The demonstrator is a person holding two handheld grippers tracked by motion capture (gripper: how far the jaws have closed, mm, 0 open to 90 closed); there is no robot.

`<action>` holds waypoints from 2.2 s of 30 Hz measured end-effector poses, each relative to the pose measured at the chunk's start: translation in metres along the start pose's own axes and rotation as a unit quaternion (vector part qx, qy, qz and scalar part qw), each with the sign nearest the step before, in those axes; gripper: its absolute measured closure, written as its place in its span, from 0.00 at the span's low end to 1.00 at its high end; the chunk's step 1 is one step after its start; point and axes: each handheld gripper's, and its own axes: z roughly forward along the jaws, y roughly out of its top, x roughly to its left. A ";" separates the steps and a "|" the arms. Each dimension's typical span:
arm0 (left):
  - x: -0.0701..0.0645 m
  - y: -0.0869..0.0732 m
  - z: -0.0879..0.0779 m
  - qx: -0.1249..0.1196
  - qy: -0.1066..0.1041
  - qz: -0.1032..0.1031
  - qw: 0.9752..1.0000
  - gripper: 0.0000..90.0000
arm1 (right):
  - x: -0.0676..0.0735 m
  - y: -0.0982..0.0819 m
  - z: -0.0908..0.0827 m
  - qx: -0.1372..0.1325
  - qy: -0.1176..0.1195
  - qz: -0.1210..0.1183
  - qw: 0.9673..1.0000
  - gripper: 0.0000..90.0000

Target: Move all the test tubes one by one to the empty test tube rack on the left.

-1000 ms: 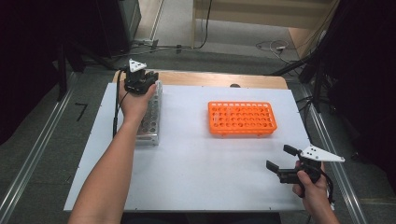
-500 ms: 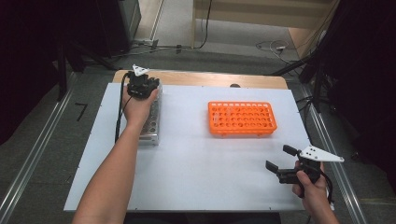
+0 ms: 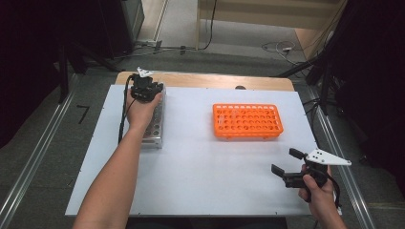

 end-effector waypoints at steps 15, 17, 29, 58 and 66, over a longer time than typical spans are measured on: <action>0.002 -0.002 -0.020 -0.022 -0.040 -0.047 0.998 0.47 | 0.002 0.001 0.002 0.001 0.010 0.000 1.000 0.00; 0.000 -0.004 -0.025 -0.023 -0.043 -0.048 0.998 0.41 | 0.004 0.002 0.002 0.002 0.012 -0.001 1.000 0.00; -0.008 -0.019 -0.054 -0.013 -0.072 -0.052 0.996 0.02 | 0.010 0.005 0.009 0.008 0.019 -0.009 1.000 0.00; -0.055 -0.082 -0.142 -0.055 -0.146 0.000 0.988 0.00 | 0.021 0.028 0.027 0.009 0.024 -0.016 1.000 0.00; -0.066 -0.095 -0.159 -0.064 -0.161 0.003 0.985 0.00 | 0.025 0.044 0.044 0.003 0.022 -0.022 0.999 0.00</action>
